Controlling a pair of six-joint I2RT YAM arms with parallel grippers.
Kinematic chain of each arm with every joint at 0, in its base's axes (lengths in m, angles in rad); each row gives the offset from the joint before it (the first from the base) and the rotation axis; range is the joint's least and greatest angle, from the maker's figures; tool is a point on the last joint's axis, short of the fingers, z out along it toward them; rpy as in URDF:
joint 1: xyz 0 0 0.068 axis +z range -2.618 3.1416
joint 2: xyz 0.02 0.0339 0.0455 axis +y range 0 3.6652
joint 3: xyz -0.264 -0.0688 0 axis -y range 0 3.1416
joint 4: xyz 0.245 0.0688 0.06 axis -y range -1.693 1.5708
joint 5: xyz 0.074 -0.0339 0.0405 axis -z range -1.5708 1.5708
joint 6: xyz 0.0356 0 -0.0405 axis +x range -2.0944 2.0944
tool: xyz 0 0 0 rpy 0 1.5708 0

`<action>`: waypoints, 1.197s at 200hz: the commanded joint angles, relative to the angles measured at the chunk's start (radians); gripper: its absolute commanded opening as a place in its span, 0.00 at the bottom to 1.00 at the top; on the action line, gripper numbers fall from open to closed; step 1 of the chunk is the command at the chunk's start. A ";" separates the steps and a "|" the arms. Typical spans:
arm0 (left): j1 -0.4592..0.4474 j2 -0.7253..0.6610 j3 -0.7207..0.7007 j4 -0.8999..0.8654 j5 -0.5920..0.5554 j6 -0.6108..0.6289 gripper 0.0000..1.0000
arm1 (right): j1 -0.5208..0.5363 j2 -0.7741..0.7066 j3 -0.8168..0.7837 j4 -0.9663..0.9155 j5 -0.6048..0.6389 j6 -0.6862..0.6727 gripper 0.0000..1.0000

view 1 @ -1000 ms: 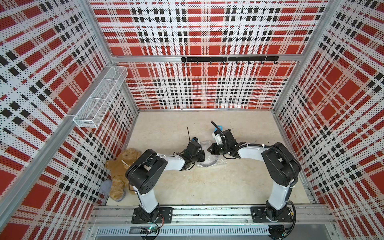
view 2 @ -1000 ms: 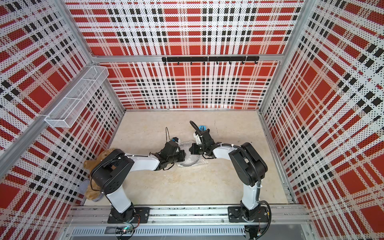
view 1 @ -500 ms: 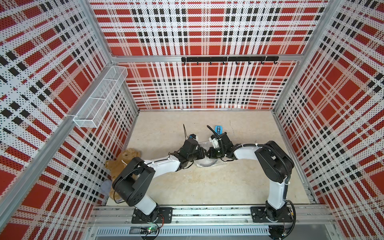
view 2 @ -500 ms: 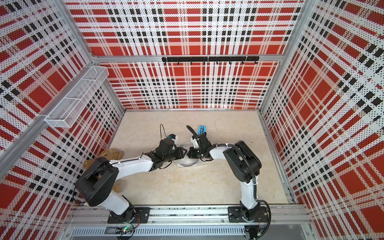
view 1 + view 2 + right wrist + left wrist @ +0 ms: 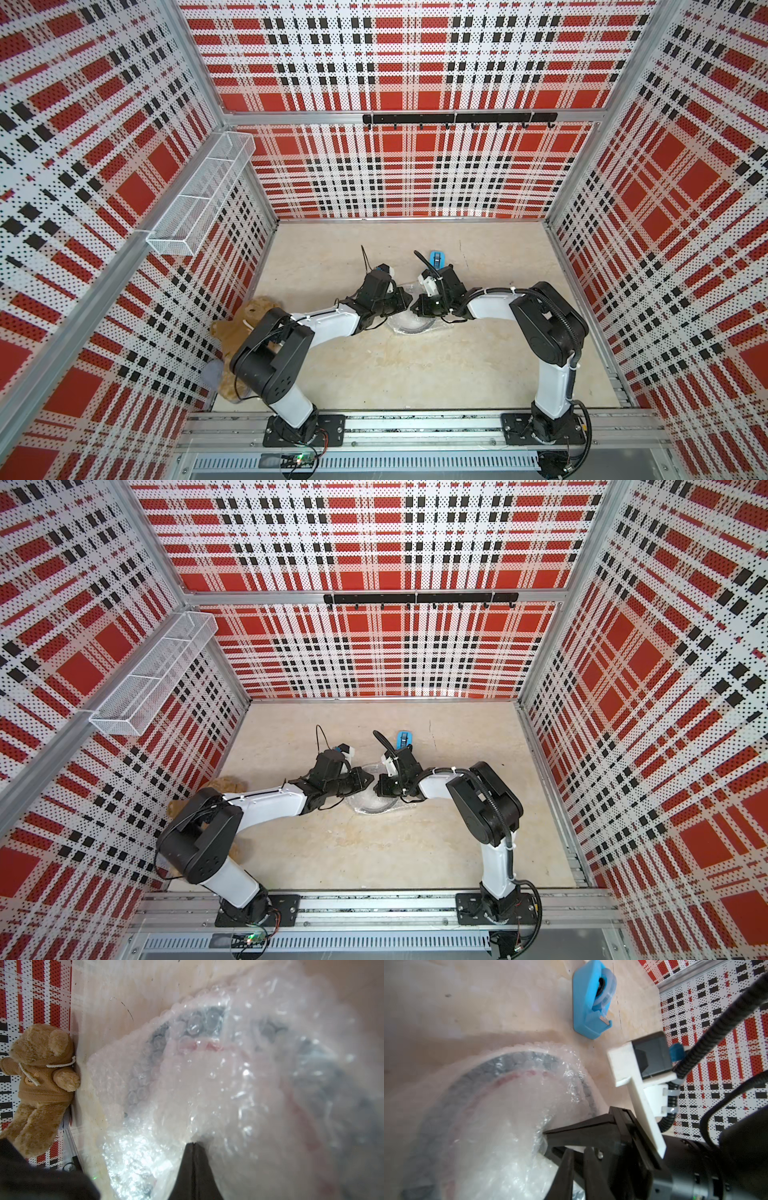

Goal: Wrap dinner plates in bubble wrap
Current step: Stick the tape on the bubble wrap.

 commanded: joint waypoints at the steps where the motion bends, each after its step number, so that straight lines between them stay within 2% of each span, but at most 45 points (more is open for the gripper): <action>1: -0.006 0.042 0.030 0.053 0.035 -0.040 0.13 | -0.004 0.026 -0.034 -0.116 0.094 0.005 0.00; 37: -0.016 0.111 0.003 0.029 -0.002 -0.069 0.04 | -0.005 0.025 -0.039 -0.113 0.099 0.012 0.00; 73: 0.008 0.166 -0.042 -0.015 -0.095 -0.061 0.00 | -0.005 0.022 -0.046 -0.109 0.100 0.015 0.00; 100: 0.018 0.224 -0.019 -0.083 -0.147 -0.049 0.00 | -0.005 0.007 -0.053 -0.096 0.098 0.015 0.00; 137: 0.000 0.211 0.031 -0.177 -0.200 -0.028 0.00 | -0.005 -0.100 -0.064 0.034 0.048 0.023 0.00; 165: -0.003 0.192 0.039 -0.197 -0.215 -0.015 0.00 | -0.005 -0.170 -0.040 -0.035 0.088 -0.029 0.00; 203: -0.007 0.198 0.038 -0.195 -0.213 -0.014 0.00 | -0.004 -0.111 -0.142 -0.046 0.059 -0.048 0.00; 239: -0.026 0.220 0.052 -0.191 -0.193 0.004 0.00 | -0.004 -0.081 -0.129 -0.117 0.057 -0.089 0.00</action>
